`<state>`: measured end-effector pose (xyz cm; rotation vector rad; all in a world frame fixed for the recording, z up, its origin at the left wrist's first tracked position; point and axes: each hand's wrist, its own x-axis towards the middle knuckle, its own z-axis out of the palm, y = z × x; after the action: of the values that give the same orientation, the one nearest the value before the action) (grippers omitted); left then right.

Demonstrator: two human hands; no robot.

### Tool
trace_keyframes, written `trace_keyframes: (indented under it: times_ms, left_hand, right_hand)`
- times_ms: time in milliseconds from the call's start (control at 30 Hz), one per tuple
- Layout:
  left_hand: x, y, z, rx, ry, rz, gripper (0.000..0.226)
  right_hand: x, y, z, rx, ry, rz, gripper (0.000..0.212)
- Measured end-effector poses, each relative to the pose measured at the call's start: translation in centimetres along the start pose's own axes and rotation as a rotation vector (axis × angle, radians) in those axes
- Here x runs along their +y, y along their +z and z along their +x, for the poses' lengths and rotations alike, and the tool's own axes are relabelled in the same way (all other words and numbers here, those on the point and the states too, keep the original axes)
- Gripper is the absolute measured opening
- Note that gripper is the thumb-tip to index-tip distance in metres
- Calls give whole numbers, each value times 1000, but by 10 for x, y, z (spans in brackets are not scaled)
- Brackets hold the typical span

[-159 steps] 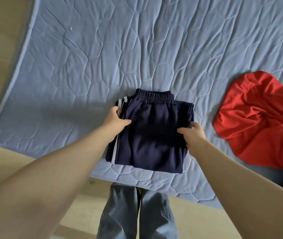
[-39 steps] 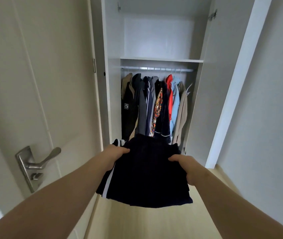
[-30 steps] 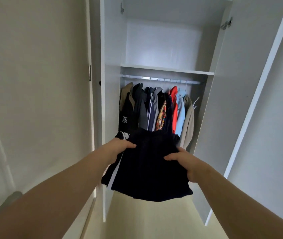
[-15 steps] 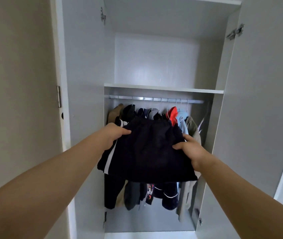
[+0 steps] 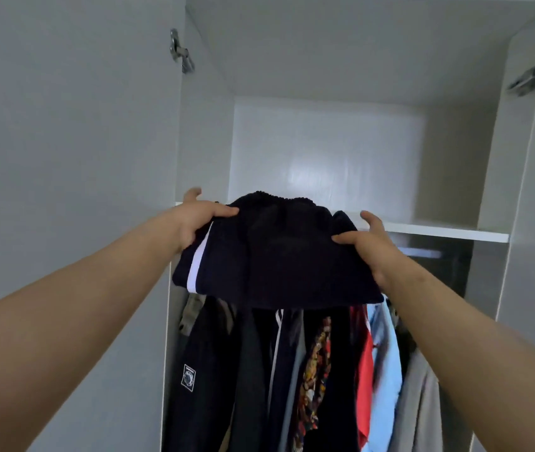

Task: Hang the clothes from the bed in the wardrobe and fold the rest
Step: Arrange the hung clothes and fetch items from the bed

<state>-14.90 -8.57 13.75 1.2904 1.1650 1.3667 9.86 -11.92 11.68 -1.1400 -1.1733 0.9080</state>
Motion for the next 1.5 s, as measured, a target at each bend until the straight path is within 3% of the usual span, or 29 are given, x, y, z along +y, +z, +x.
trace_keyframes:
  times_ms: [67, 200, 267, 367, 467, 567, 667, 767, 867, 967, 1033, 1167, 1333, 1433, 1500]
  left_hand:
    - [12, -4, 20, -72, 57, -37, 70]
    - [29, -12, 64, -234, 151, -296, 24]
    - [31, -14, 84, -235, 169, -494, 36]
    - [36, -22, 116, -196, 205, -636, 27]
    - [42, -31, 147, -185, 326, -599, 26]
    - [42, -39, 176, -278, 455, -481, 27]
    - [38, -45, 204, -340, 521, -330, 34]
    - [32, -41, 226, -205, 543, -127, 37]
    - [33, -34, 244, 47, 578, 140, 27]
    - [41, -27, 256, 188, 652, 73, 15]
    - [48, -23, 264, 146, 713, 1, 9]
    - [59, -17, 282, -44, 693, -179, 12]
    - [73, -16, 306, 157, 606, -182, 14]
    - [75, -16, 320, 256, 469, -117, 19]
    - [64, -15, 327, 277, 285, 12, 28]
  right_hand:
    - [-8, 1, 29, -38, -67, -20, 68]
    - [-26, 9, 79, -122, -179, -82, 37]
    - [-33, 18, 97, -147, -216, -98, 38]
    - [-40, 38, 120, -186, -177, 58, 34]
    - [-45, 54, 150, -175, -143, 426, 36]
    - [-44, 68, 179, -158, -192, 736, 27]
    - [-40, 81, 203, -180, -261, 905, 21]
    - [-37, 87, 221, -231, -249, 956, 27]
    - [-34, 90, 238, -317, -332, 811, 50]
    - [-36, 88, 254, -185, -484, 365, 36]
    - [-46, 86, 264, -27, -540, 176, 23]
    - [-64, 93, 284, 87, -630, 141, 15]
    - [-69, 98, 308, 61, -547, 157, 19]
    - [-61, 105, 321, 75, -341, 206, 27]
    - [-46, 105, 332, 52, -170, 95, 19]
